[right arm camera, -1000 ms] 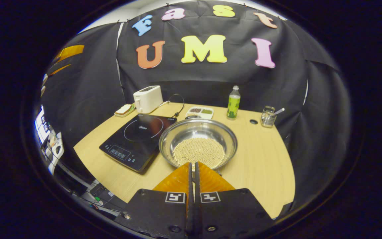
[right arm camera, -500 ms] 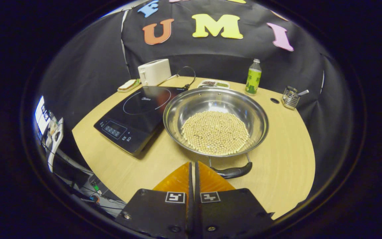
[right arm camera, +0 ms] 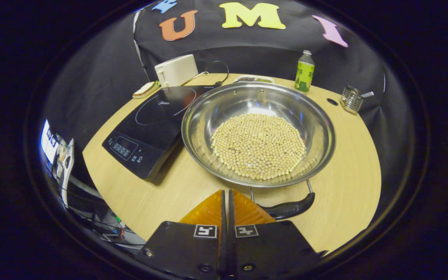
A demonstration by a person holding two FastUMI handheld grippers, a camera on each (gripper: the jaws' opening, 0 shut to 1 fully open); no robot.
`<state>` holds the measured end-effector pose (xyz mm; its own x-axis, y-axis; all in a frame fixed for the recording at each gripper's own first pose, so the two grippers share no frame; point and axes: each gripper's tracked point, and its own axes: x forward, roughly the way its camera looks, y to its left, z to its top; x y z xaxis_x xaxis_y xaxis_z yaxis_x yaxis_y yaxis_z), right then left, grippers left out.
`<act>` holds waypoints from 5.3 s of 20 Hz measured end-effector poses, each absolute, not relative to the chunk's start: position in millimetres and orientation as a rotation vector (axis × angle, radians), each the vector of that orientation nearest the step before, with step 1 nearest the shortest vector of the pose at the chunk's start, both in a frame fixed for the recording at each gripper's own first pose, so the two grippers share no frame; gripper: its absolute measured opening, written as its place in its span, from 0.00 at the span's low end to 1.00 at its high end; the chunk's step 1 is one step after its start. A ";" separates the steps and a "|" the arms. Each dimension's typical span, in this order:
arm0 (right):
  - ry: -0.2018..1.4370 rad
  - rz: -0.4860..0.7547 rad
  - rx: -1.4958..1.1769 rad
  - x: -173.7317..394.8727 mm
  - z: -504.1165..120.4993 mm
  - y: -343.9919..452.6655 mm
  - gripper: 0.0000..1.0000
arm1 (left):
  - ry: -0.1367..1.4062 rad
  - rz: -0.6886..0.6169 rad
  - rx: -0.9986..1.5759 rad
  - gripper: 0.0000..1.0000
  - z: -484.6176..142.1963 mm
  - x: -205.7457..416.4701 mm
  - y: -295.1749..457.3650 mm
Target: First push the handle of the pot to place it horizontally, then grasp the pot with both hands and set it on the induction cooktop.
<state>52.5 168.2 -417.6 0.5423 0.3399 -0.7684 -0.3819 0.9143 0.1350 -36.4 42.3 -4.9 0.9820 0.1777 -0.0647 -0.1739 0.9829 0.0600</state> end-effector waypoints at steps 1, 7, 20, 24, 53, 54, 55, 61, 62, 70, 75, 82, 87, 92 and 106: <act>0.903 0.429 -0.053 52.6 -417.2 166.8 0.01 | 0.070 0.173 0.048 0.96 -4.2 -35.4 38.8; 0.902 0.413 -0.039 54.5 -417.3 148.1 0.01 | 0.052 0.148 0.049 0.96 2.7 -28.4 24.7; 0.898 0.380 -0.044 76.4 -418.0 88.9 0.01 | 0.067 0.182 0.041 0.96 0.8 -19.6 4.8; 0.895 0.380 -0.037 89.8 -414.4 69.0 0.01 | 0.075 0.218 0.042 0.96 -0.7 -17.8 -1.6; 0.874 0.400 -0.176 186.0 -407.8 -27.7 0.04 | 0.131 0.367 0.015 0.96 -23.9 7.7 -57.4; 0.874 0.399 -0.180 186.0 -408.4 -28.4 0.04 | 0.133 0.366 0.015 0.96 -25.6 9.7 -56.9; 0.872 0.396 -0.178 186.2 -407.4 -28.4 0.04 | 0.135 0.359 0.015 0.96 -25.8 11.4 -57.5; 0.844 0.361 -0.089 173.2 -399.7 -31.4 0.04 | 0.120 0.268 0.023 0.96 -34.5 27.9 -56.1; 0.834 0.349 -0.072 169.9 -396.5 -33.6 0.01 | 0.123 0.257 0.012 0.96 -36.1 29.0 -53.2; 0.731 0.185 0.016 122.0 -349.1 -48.9 0.62 | 0.148 0.101 -0.026 0.97 -58.2 32.3 -32.0; 0.647 0.091 0.015 89.5 -311.0 -43.6 0.83 | 0.165 0.003 0.009 0.96 -78.2 27.6 -24.1; 0.658 0.039 0.054 58.6 -316.8 -35.9 0.96 | 0.322 -0.042 -0.013 0.97 -146.2 28.2 -22.1; 0.710 0.039 0.087 64.5 -338.7 -43.4 0.96 | 0.453 -0.088 -0.112 0.95 -205.6 45.5 -51.2; 0.748 0.062 0.106 111.3 -353.1 -49.5 0.96 | 0.579 -0.112 -0.129 0.96 -262.1 82.5 -89.7; 0.852 0.203 0.039 233.1 -392.3 -36.7 0.94 | 0.866 -0.157 -0.165 0.96 -375.8 159.5 -158.8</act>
<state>233.1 -36.7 -392.3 0.6401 0.1933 -0.7436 -0.1625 0.9800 0.1149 159.5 -158.8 -375.8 0.6380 -0.2039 -0.7425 0.0703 0.9757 -0.2076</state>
